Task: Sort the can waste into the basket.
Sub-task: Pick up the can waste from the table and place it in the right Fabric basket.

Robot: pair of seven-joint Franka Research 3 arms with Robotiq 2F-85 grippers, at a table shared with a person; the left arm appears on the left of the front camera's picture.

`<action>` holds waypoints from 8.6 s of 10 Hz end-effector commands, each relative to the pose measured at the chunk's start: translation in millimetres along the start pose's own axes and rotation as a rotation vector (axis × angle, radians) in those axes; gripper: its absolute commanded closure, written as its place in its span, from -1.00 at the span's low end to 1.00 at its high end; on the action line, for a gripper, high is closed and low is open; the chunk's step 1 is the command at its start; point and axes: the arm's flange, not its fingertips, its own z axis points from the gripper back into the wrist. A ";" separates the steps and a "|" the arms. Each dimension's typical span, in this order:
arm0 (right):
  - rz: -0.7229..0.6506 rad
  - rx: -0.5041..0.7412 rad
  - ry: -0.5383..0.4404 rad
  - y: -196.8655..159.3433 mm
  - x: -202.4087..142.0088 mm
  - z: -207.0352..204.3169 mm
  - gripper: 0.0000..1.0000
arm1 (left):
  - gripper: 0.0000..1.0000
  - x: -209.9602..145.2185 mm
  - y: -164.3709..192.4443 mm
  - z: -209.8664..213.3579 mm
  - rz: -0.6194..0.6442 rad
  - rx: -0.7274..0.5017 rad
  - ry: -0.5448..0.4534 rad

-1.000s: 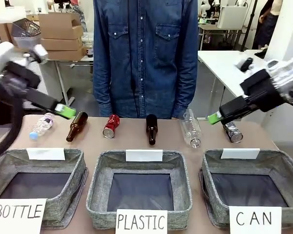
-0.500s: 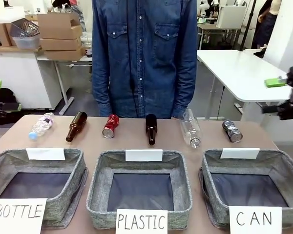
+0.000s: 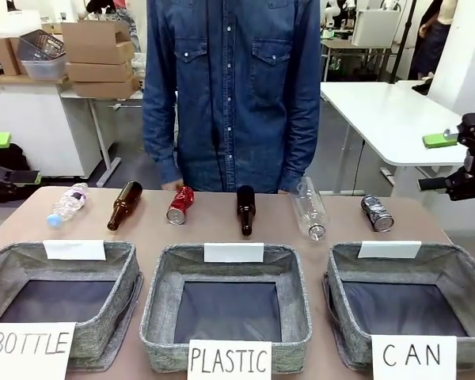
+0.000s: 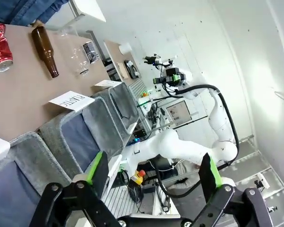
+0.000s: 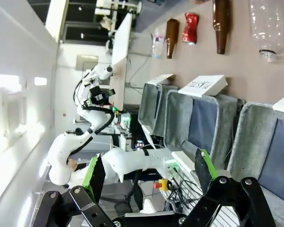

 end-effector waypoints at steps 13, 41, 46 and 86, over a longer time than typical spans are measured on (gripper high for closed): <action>0.030 0.025 -0.023 0.0 4.1 6.6 -1.00 | -1.00 21.9 -7.2 85.5 0.215 0.363 -0.304; 0.030 0.025 -0.023 0.0 4.1 6.6 -1.00 | -1.00 99.9 -19.5 19.0 0.272 0.808 -0.010; 0.030 0.025 -0.023 0.0 4.1 6.6 -1.00 | -1.00 159.9 75.6 -167.1 0.275 1.117 0.216; 0.030 0.025 -0.023 0.0 4.1 6.6 -1.00 | 1.00 -36.8 -136.8 -48.3 -0.671 0.516 0.753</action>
